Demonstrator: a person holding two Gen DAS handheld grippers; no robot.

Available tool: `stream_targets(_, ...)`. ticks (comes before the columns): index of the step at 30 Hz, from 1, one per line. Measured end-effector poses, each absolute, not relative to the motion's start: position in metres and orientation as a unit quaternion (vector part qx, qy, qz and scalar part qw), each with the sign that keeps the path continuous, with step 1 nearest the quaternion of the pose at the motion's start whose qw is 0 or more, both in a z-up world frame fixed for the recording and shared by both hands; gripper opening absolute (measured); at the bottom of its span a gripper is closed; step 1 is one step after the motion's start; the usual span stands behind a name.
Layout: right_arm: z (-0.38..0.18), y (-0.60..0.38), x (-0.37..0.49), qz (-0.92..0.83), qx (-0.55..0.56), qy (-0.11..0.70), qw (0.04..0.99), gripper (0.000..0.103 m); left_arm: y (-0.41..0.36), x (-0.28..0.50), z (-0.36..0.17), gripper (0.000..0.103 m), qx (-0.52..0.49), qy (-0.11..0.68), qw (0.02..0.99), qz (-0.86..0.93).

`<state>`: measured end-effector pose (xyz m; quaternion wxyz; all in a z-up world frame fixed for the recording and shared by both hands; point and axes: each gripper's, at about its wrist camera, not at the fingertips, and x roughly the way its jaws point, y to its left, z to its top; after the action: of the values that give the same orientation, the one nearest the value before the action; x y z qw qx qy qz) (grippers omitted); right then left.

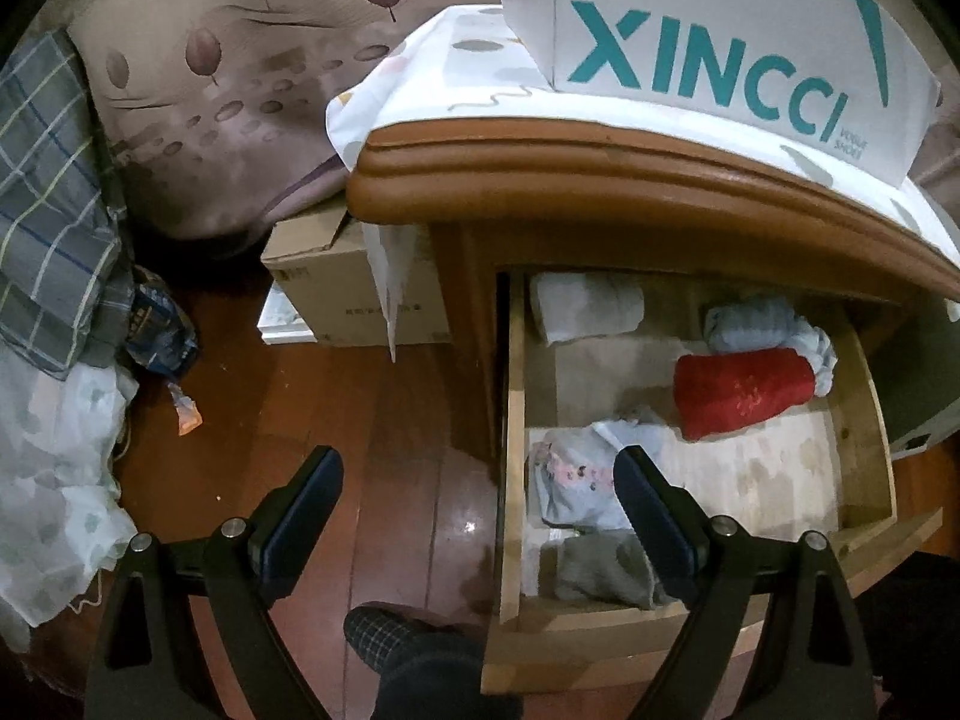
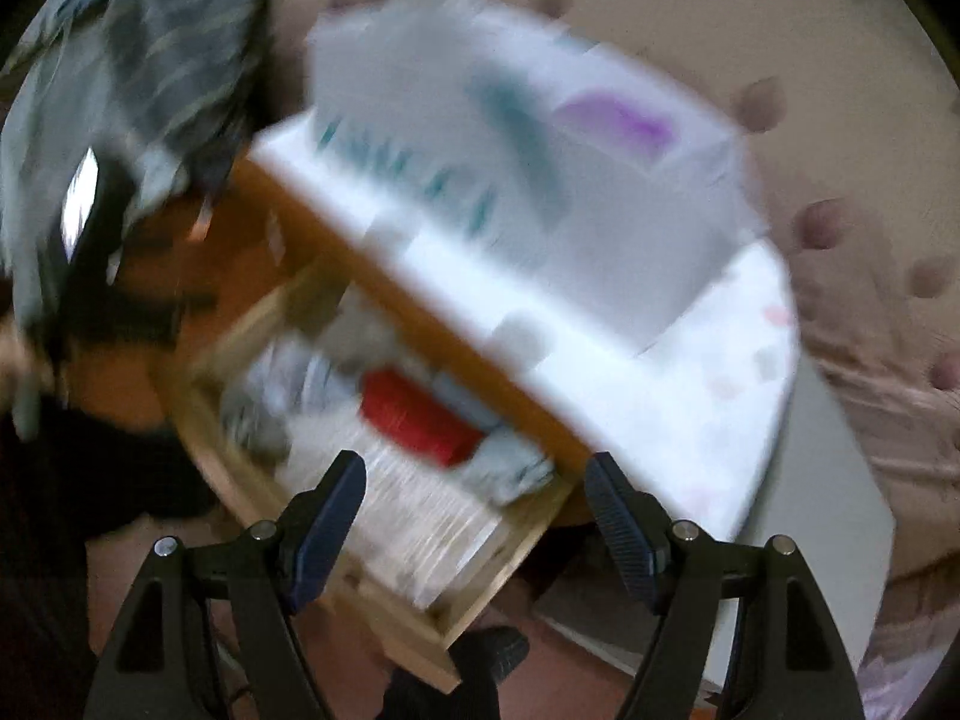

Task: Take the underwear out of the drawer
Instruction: 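Move the right tool back into the drawer toward the red underwear, then grasp the red underwear with the right tool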

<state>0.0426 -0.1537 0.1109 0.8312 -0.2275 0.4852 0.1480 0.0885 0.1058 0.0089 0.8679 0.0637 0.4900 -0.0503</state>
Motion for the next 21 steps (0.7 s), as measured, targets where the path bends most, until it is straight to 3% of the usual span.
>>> stream_targets(10,-0.011,-0.098,0.070,0.209,-0.341,0.487,0.776,0.076,0.107,0.093,0.003,0.090,0.061,0.508,0.858,-0.049)
stream_targets(21,-0.072,-0.067,0.107,0.229,-0.415,0.471,0.744,0.076,0.112,0.097,-0.005,0.090,0.038,0.534,0.844,-0.045)
